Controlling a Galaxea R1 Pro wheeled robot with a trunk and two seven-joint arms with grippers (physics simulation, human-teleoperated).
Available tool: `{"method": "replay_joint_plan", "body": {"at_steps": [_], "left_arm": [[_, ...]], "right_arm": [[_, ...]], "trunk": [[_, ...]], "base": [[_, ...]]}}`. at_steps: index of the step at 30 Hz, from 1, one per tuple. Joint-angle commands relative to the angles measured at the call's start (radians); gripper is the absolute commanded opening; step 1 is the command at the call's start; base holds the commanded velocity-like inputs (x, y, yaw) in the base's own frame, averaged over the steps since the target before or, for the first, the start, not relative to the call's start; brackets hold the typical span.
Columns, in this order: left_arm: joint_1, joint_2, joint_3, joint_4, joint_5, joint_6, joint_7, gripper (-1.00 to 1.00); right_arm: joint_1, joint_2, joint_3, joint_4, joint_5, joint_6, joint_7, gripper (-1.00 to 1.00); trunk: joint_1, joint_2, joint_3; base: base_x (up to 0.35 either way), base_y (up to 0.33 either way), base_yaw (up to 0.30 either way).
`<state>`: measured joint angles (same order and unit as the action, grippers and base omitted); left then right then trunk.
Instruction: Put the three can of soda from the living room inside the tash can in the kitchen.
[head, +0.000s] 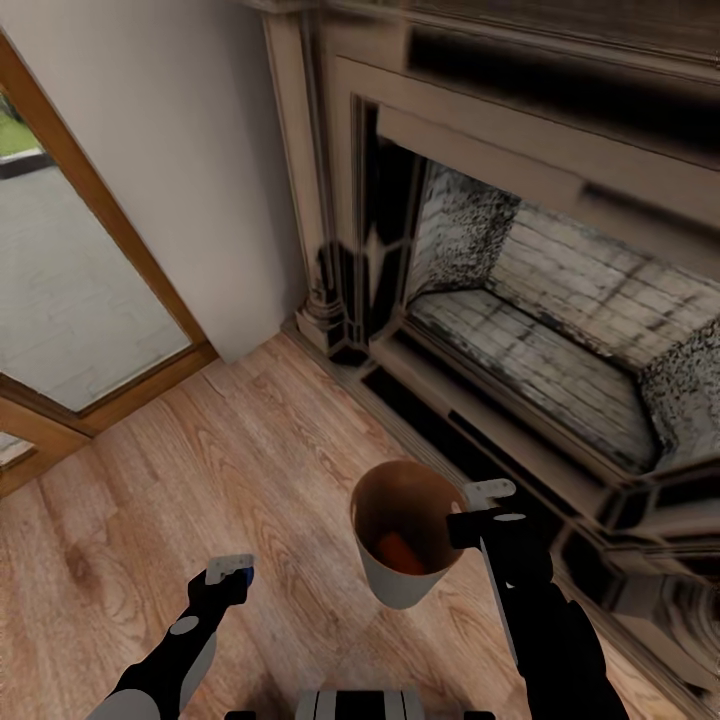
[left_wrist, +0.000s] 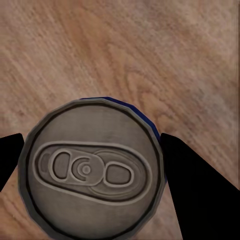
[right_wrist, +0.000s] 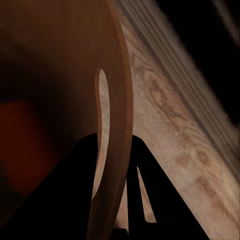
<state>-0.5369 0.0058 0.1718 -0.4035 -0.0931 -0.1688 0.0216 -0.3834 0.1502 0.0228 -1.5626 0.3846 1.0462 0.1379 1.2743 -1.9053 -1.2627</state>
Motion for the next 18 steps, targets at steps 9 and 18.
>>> {"method": "replay_joint_plan", "body": {"at_steps": [9,18], "left_arm": [[0.0,0.0,0.0,0.0,-0.001,0.0,0.0,-1.0],[0.0,0.0,0.0,0.0,-0.001,0.0,-0.001,-1.0]], "right_arm": [[0.0,0.0,0.0,0.001,-0.021,0.001,0.003,-1.0],[0.0,0.0,0.0,0.001,-0.021,0.001,0.003,-1.0]], "trunk": [[-0.035,0.063,0.028],[-0.069,0.126,0.057]], "base": [[0.0,0.0,0.0],[0.0,0.0,0.0]]}}
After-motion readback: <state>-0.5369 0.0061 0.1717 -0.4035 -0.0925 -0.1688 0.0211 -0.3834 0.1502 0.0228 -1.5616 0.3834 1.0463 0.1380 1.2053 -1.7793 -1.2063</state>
